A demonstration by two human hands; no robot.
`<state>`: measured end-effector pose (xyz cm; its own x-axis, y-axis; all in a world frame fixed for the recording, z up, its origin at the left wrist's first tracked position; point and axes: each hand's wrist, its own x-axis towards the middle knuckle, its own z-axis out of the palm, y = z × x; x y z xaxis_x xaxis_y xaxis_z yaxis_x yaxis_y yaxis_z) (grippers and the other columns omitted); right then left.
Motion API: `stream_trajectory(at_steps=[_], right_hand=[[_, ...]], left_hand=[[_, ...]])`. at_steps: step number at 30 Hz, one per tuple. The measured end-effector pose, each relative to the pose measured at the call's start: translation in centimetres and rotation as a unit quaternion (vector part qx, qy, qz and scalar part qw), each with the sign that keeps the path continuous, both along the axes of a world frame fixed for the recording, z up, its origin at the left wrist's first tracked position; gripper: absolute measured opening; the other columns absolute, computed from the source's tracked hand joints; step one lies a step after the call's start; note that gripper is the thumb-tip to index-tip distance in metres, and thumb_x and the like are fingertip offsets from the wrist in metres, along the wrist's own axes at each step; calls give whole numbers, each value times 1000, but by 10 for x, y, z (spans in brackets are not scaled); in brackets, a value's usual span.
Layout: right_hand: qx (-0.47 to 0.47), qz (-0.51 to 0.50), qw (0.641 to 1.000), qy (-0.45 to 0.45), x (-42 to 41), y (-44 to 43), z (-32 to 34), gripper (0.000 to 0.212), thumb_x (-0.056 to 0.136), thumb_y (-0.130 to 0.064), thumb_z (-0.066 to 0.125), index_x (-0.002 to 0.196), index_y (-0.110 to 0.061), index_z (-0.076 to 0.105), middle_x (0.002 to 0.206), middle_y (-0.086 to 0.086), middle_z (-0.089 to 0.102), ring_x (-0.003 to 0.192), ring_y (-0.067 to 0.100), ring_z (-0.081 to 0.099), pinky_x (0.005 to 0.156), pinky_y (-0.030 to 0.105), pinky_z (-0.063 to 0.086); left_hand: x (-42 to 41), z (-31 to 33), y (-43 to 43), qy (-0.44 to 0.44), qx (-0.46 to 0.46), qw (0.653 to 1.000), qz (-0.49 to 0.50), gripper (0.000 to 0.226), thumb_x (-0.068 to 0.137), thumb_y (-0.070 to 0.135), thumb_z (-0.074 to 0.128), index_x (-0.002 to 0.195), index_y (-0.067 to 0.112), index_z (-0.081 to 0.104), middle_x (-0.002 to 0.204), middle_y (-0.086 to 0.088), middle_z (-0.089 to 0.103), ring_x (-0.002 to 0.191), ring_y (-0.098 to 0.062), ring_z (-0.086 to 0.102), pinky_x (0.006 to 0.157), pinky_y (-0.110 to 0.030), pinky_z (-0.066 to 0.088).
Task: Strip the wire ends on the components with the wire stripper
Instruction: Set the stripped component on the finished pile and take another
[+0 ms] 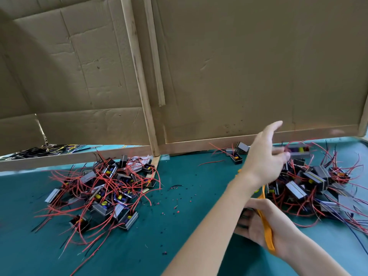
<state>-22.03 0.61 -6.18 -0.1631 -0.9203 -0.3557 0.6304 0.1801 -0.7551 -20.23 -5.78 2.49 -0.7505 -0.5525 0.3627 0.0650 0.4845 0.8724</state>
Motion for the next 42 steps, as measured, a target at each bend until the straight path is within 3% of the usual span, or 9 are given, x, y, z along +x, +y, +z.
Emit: stream_trajectory(at_steps=[3,7,12,16,24,30,33,36,42], right_hand=[[-7,-11,1000,-19,0,-1,0,28,61,-2,61,88,5,61,74,22,66,61,35,69,55,45,60],[2,-26,999,-34,2,-4,-4,29,59,-2,65,86,4,60,70,23,65,60,37,69,54,47,59],[1,-29,999,-25,1,-4,-8,37,54,-3,71,90,4,61,74,24,67,65,40,70,58,48,58],[-8,-29,999,-17,-1,-3,-9,38,54,-4,72,90,4,61,75,24,67,66,40,70,58,47,58],[-12,-20,1000,-9,2,-2,-8,31,60,-3,69,89,4,61,77,25,66,68,40,69,60,48,58],[-19,-18,1000,0,4,-2,-7,29,59,-4,69,87,3,62,75,24,65,66,39,69,59,47,59],[-21,-22,1000,3,4,0,-5,28,61,-4,69,87,3,61,75,24,65,67,39,69,60,46,59],[-23,-24,999,4,4,1,-4,26,64,-4,68,88,3,60,76,24,65,69,39,69,62,47,59],[-21,-31,999,4,4,2,-2,31,61,-5,68,89,4,60,75,24,66,67,39,70,59,47,59]], left_hand=[[22,-13,-6,-70,-38,997,6,70,93,0,50,150,30,21,148,-6,29,96,-12,60,89,-25,43],[78,-24,-42,-161,-89,979,87,57,94,0,45,146,20,32,144,-8,38,113,-22,57,98,-26,39],[152,-41,-110,-353,-164,866,315,52,91,-3,42,139,17,41,136,-11,45,119,-25,48,88,-32,40],[184,-62,-141,-439,-154,798,383,40,103,24,35,143,26,36,134,-17,43,124,-36,37,92,-43,38],[184,-84,-153,-376,-124,850,348,36,102,20,37,134,31,50,131,7,60,127,-22,45,103,-44,34],[180,-44,-130,-249,28,958,137,21,96,22,57,114,24,68,113,8,71,104,-2,62,99,-28,46],[187,-24,-114,-336,57,940,-17,24,99,30,52,115,26,69,108,11,72,91,3,64,82,-14,44],[192,-16,-107,-450,53,888,-77,30,98,40,48,111,25,72,109,13,72,102,-6,67,90,-24,42],[191,-7,-109,-546,-67,829,100,33,97,32,51,71,22,69,77,10,71,64,-4,58,70,-22,48]])
